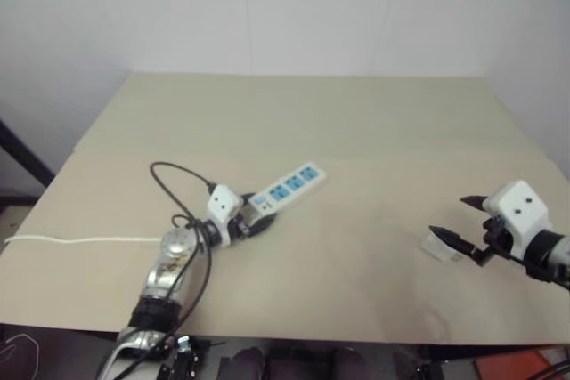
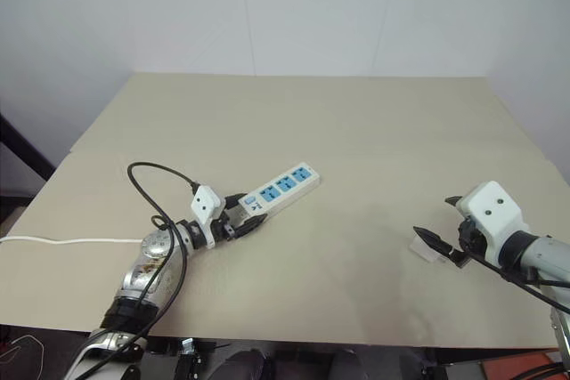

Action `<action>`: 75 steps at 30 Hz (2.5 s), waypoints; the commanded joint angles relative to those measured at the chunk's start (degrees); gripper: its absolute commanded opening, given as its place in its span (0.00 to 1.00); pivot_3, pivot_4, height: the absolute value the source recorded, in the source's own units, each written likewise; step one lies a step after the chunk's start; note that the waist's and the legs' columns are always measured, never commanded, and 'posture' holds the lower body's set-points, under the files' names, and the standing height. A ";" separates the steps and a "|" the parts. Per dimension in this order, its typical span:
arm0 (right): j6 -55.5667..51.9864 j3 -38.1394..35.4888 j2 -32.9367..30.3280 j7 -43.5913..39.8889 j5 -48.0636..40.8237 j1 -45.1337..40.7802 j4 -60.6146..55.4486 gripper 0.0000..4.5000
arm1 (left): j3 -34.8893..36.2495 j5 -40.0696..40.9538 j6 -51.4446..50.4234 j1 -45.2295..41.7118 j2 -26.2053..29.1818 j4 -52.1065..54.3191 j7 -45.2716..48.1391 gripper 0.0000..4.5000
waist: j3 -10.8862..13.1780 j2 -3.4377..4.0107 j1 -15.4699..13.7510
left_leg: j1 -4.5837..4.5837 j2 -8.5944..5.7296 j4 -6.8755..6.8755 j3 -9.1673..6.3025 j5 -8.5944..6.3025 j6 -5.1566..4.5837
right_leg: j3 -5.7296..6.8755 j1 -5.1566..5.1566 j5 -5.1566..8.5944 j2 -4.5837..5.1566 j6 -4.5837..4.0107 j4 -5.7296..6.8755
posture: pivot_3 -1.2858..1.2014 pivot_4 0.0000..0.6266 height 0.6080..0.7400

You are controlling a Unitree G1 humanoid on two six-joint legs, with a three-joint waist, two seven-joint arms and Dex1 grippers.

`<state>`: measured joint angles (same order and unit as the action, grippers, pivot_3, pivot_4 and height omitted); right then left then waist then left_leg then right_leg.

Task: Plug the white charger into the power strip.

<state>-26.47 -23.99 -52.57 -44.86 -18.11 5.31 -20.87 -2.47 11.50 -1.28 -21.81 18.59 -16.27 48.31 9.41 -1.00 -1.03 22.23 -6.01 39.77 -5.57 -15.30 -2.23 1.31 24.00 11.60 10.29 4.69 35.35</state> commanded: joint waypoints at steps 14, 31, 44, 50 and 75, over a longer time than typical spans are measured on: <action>-31.22 11.15 -29.36 -13.10 -10.68 -16.73 -6.21 1.00 | -6.48 3.59 4.95 -7.17 5.90 -4.87 28.07 0.72 | 0.02 0.01 0.37 | 0.10 0.03 0.02 0.02 -0.14 -0.25 | 0.06 0.06 0.00 0.00 0.00 -0.07 | 0.52 0.24 1.00; -49.90 56.19 -19.21 -14.42 2.37 -55.59 6.22 1.00 | -7.58 2.41 10.35 -11.66 2.05 -13.96 33.56 0.72 | 0.04 -0.03 0.28 | 1.08 -0.13 0.51 0.01 0.04 0.06 | 0.16 0.72 -0.18 0.17 0.21 -0.26 | 0.52 0.24 1.00; -47.67 59.87 -15.25 -16.18 7.23 -56.08 14.15 1.00 | -7.86 1.95 9.16 -11.48 2.09 -13.35 33.83 0.72 | 0.03 -0.01 0.44 | 1.04 -0.13 0.57 0.02 0.06 0.10 | 0.07 0.82 -0.19 0.14 0.20 0.03 | 0.52 0.24 1.00; -47.03 60.44 -14.15 -17.15 8.51 -55.97 16.47 1.00 | -8.05 1.65 9.55 -11.52 1.88 -13.65 33.73 0.72 | 0.02 -0.01 0.44 | 1.04 -0.13 0.59 0.02 0.06 0.10 | 0.07 0.82 -0.19 0.14 0.20 0.05 | 0.52 0.24 1.00; -48.00 43.97 -10.76 -18.67 4.19 -60.59 14.28 0.25 | -8.59 1.24 9.07 -12.73 1.90 -14.38 34.42 0.72 | 0.02 -0.01 0.48 | 1.11 -0.16 0.64 0.10 0.07 0.10 | -0.10 1.02 -0.19 0.16 0.20 0.40 | 0.52 0.24 1.00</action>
<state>-73.45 26.72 -63.23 -63.61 -11.83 -52.77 -4.66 -10.07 13.30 7.58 -33.65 20.92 -30.94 82.04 9.43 -1.01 -0.55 23.34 -6.17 40.41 -5.46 -15.23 -2.12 1.20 25.03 11.41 10.43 4.89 35.75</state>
